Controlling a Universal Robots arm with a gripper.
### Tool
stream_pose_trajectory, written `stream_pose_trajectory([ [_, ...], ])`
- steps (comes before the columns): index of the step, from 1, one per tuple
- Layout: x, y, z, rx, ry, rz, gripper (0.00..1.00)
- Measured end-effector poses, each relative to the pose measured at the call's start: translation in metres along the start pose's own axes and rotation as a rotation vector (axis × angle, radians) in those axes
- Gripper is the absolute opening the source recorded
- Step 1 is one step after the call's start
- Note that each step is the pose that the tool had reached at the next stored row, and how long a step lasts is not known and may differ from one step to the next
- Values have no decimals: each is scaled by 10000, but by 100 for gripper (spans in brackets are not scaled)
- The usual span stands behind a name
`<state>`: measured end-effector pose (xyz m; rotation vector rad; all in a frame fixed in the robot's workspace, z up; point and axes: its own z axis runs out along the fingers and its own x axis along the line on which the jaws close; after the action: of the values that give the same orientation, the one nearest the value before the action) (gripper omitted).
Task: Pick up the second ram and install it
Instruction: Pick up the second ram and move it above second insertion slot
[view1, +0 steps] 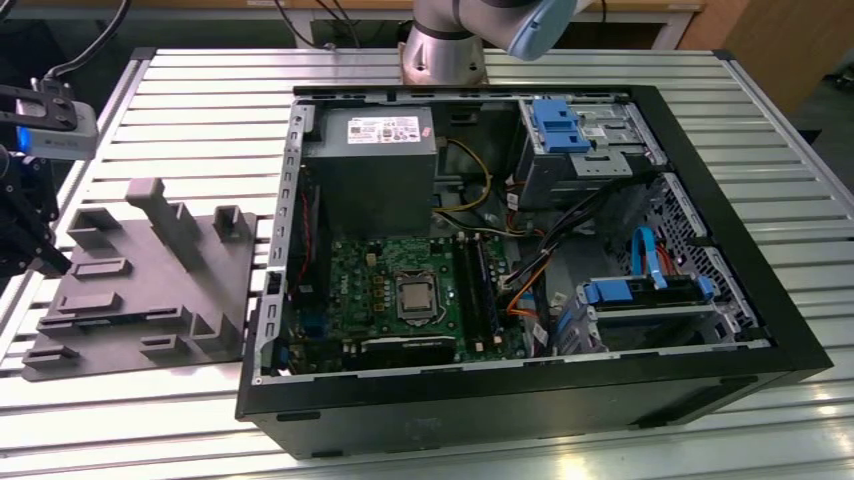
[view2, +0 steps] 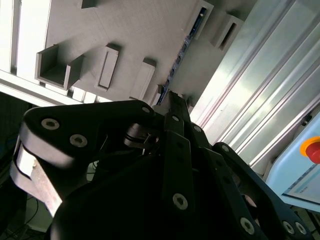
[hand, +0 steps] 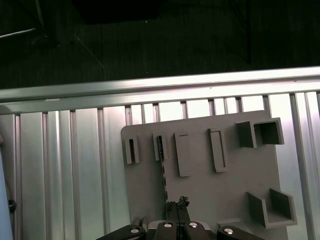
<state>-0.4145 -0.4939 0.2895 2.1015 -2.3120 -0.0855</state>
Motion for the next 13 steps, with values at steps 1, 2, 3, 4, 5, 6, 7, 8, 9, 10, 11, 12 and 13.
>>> stream_pose_trajectory([
  [1,0,0,1,0,0,0,11],
  [2,0,0,3,0,0,0,11],
  [3,0,0,5,0,0,0,11],
  [4,0,0,8,0,-1,0,11],
  [5,0,-1,11,0,0,0,11],
  [6,0,0,13,0,0,0,11],
  [7,0,-1,15,0,0,0,11],
  [8,0,-1,17,-1,0,0,11],
  [9,0,-1,20,0,0,0,11],
  [10,0,-1,22,0,0,0,11],
  [11,1,-1,24,-1,0,0,11],
  [12,1,-1,26,-1,0,0,11],
  [13,1,-1,28,0,0,0,11],
])
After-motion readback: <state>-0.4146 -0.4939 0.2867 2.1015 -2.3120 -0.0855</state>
